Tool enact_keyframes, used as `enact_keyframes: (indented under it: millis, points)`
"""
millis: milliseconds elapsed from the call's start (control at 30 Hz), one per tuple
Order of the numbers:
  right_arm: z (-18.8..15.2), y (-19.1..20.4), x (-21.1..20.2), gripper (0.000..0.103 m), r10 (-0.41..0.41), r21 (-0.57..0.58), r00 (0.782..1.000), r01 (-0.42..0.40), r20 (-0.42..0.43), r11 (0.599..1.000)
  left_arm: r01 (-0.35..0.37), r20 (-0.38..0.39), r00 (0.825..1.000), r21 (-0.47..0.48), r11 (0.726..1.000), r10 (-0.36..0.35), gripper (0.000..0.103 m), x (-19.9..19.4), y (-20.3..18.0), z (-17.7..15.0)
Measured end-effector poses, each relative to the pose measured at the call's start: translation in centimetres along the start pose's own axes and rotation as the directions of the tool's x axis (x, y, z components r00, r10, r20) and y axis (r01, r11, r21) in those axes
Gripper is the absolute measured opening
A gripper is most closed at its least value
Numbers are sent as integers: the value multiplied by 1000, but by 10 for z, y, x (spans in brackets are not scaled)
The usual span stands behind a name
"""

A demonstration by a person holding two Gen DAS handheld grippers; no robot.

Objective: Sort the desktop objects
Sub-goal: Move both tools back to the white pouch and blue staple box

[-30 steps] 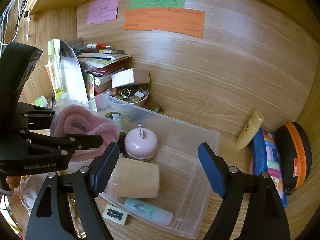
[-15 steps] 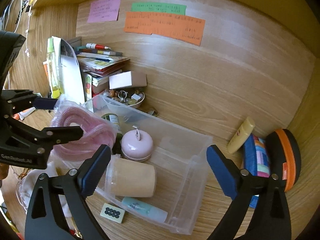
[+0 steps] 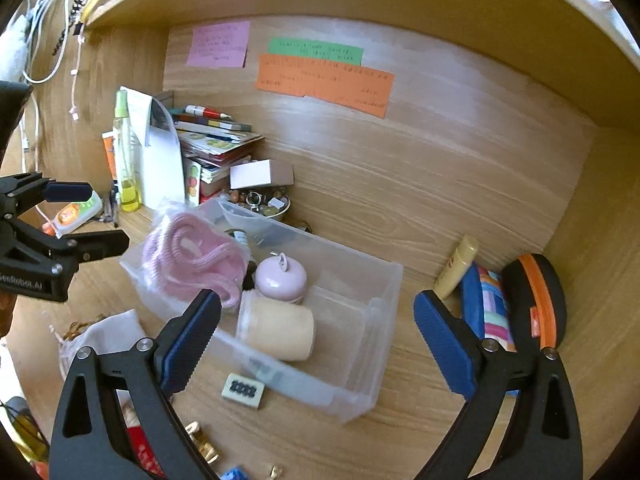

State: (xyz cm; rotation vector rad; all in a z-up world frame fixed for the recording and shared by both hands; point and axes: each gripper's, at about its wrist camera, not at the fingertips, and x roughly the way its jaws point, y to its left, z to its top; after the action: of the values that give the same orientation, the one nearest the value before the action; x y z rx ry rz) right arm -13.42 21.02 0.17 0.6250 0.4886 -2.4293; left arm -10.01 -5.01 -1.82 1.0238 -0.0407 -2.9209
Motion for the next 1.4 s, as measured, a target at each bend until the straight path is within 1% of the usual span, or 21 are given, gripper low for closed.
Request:
enact_keyframes:
  millis: [267,433,500,633,867,933,1067,1133,1200,1233,1267,1300,1333,1400]
  points:
    - [-23,13,-25,100,23,17,1000,-23,0,1000,-41,-17,999,-22,999,40,99,-20,19,-33]
    - [-43,22,-36,100,50,33,999,-49,-20,998,-28,-44,999,-51,998,26,99,-28,26,-54]
    - [-51,25,-38,100,49,32,998,-48,-34,998,-16,-52,999,-60,998,13,99,-30,25,-62]
    - [-67,29,-38,100,46,34,996,-43,-70,998,-1,-63,998,-42,999,-1,99,-32,13,-74]
    - [-94,26,-37,100,16,32,992,-12,-129,999,76,-76,994,-1,997,-75,99,-28,-17,-86]
    - [-100,22,-36,100,9,32,990,-4,-143,999,97,-89,991,13,995,-96,99,-24,-26,-88]
    - [-111,11,-33,100,27,55,985,-18,-169,998,133,-127,984,50,990,-126,99,-11,-42,-90]
    - [-117,5,-30,98,41,73,982,-28,-185,997,153,-135,980,64,986,-143,99,-8,-46,-90]
    - [-122,1,-27,97,50,85,980,-34,-195,996,198,-138,973,73,978,-186,99,-5,-48,-89]
    - [-124,-1,-26,94,55,91,978,-38,-200,995,209,-134,971,75,975,-198,99,-5,-49,-88]
    - [-125,-2,-25,92,62,94,977,-43,-204,995,219,-131,970,82,972,-207,95,-4,-49,-87]
    - [-126,-3,-23,85,75,98,975,-56,-209,994,215,-135,970,89,973,-203,93,-2,-50,-86]
    - [-127,-3,-22,80,92,103,972,-71,-215,992,211,-150,969,90,973,-196,87,1,-49,-86]
    - [-128,-2,-21,80,113,106,968,-92,-222,990,213,-184,963,80,974,-195,82,9,-46,-87]
